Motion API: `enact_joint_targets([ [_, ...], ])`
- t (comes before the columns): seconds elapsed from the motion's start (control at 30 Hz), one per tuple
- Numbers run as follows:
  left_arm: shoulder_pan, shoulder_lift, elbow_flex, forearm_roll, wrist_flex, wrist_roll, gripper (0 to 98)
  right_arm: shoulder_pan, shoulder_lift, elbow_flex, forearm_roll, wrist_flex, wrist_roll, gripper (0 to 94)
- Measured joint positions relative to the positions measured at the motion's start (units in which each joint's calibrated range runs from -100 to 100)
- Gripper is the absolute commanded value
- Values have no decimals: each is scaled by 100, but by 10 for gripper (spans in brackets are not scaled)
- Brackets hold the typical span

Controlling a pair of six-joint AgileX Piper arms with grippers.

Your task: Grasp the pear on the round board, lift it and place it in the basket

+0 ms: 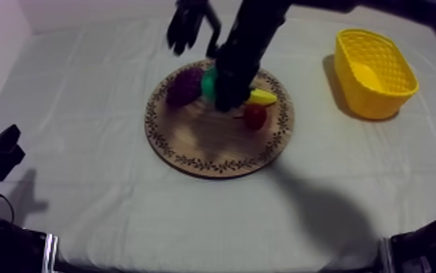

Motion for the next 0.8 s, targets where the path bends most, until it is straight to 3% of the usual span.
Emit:
enact_joint_targets([
  [0.37,0,0,0,0,0,0,1,844,-1722,-307,-61,223,-310,376],
  [0.57,0,0,0,0,0,0,1,1601,-1831,-445,-125,227,-263,381],
  [0.8,0,0,0,0,0,0,1,2547,-1694,-178,-125,-175,-194,375],
])
